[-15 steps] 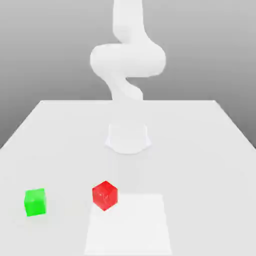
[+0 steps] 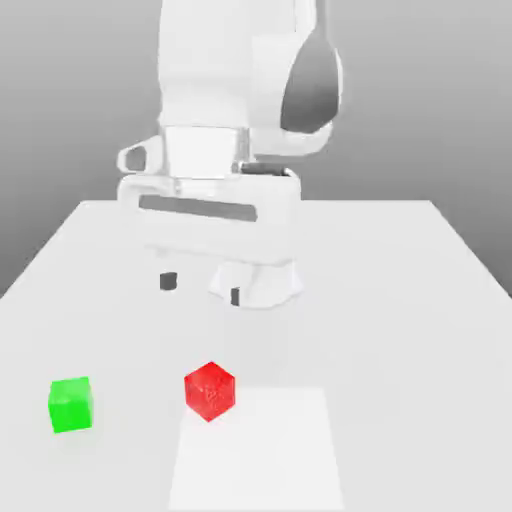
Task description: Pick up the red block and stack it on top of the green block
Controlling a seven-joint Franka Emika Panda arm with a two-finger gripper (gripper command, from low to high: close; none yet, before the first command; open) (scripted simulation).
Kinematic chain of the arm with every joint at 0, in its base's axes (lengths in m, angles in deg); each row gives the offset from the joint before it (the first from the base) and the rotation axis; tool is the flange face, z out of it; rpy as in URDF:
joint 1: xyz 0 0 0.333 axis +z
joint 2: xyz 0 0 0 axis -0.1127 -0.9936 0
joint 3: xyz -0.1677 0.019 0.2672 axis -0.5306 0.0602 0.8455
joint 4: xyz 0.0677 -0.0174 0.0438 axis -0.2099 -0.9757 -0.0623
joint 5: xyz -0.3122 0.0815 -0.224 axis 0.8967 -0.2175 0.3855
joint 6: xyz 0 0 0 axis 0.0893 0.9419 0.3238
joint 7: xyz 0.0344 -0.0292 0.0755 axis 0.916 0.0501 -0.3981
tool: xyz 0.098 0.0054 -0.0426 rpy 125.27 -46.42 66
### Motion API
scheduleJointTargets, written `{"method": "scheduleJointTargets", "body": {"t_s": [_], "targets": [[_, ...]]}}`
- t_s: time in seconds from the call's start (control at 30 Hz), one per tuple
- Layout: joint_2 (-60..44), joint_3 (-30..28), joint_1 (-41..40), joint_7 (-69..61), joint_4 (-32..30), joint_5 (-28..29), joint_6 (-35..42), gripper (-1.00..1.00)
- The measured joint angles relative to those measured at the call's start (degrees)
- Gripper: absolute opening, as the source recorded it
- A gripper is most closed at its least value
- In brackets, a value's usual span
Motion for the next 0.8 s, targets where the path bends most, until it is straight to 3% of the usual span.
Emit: {"method": "scheduleJointTargets", "body": {"t_s": [0.1, 0.3, 0.33, 0.57, 0.8], "targets": [[-9.4, -0.2, -1.5, 5.4, -4.0, 0.9, -7.0, 0.0], [-23.3, -2.1, -0.8, 8.4, -3.3, 3.6, -18.5, 0.0], [-24.4, -2.4, -0.5, 8.6, -3.1, 3.8, -19.5, -1.0], [-24.3, -2.5, -0.5, 8.8, -3.1, 4.1, -19.5, -1.0], [-11.1, -1.6, -0.6, 6.9, -5.0, 1.5, -8.1, -1.0]]}}
